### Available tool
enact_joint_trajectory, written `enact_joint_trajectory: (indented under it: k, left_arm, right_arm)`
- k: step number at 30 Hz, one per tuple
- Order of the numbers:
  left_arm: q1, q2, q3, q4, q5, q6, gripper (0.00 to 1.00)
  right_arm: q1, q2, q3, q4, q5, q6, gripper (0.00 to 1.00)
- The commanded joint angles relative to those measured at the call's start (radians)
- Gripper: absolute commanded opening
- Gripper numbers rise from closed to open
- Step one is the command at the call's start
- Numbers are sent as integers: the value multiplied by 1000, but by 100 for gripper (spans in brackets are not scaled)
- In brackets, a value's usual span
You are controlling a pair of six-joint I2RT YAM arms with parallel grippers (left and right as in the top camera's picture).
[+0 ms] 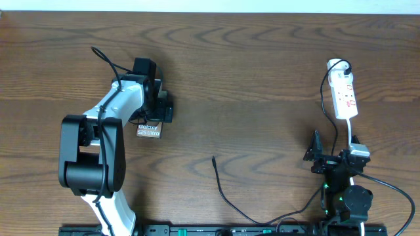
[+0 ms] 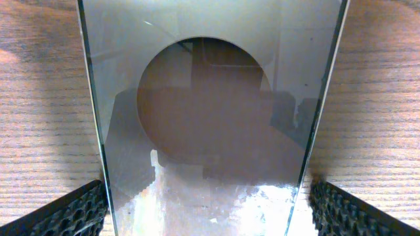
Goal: Plug charger to phone and switch on socket
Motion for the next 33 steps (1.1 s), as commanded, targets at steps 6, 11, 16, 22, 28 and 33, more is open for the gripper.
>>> enact_joint_trajectory:
  k: [6,11,16,22,28,33]
  left_arm:
    - [3,26,-32,-16,-40,7,99]
    - [3,26,-33,-16,-40,7,99]
    - [3,26,-34,-16,-40,7,99]
    - [3,26,-34,-16,-40,7,99]
    - [3,26,-34,-16,-40,7,99]
    - [3,26,-34,-16,-40,7,98]
  right_arm:
    - [5,-7,-1,-4,8,15,99]
    - [5,-7,-1,-4,8,15,99]
    - [5,-7,-1,-4,8,15,99]
    - [5,-7,-1,-4,8,15,99]
    - [5,-7,-1,-4,8,15,99]
    - [5,-7,-1,-4,8,15,99]
